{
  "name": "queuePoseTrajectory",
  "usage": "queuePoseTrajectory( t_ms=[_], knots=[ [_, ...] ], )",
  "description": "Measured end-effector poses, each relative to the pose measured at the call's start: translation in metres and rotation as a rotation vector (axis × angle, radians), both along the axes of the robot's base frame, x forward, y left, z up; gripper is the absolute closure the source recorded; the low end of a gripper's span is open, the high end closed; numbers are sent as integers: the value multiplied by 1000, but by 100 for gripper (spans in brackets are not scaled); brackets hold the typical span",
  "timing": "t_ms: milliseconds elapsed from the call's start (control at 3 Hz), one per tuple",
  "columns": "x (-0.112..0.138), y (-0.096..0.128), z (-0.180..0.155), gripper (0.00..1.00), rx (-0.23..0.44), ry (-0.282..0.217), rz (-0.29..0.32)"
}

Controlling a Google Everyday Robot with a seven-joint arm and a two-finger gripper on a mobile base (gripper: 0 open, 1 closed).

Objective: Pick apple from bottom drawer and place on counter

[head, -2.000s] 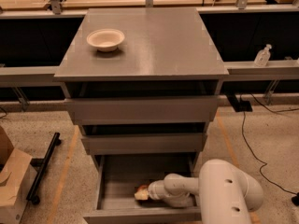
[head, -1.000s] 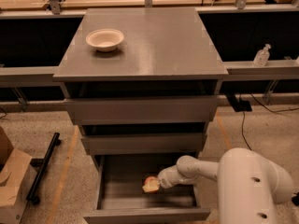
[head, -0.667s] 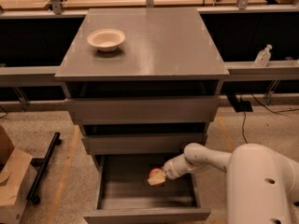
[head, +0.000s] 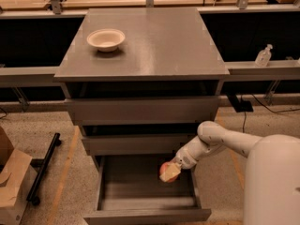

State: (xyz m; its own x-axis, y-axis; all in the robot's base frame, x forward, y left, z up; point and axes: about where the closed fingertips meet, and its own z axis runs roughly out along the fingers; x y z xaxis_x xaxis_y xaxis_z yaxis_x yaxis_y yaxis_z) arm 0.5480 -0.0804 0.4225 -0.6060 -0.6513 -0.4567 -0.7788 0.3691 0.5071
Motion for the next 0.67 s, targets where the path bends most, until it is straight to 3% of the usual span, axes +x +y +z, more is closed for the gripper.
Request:
queuePoseTrajectory(
  t_ms=[333,667],
  knots=[
    [-16,-28,69,100,-71,22,33],
    [-9,-29,102,100,-82,-23,39]
  ],
)
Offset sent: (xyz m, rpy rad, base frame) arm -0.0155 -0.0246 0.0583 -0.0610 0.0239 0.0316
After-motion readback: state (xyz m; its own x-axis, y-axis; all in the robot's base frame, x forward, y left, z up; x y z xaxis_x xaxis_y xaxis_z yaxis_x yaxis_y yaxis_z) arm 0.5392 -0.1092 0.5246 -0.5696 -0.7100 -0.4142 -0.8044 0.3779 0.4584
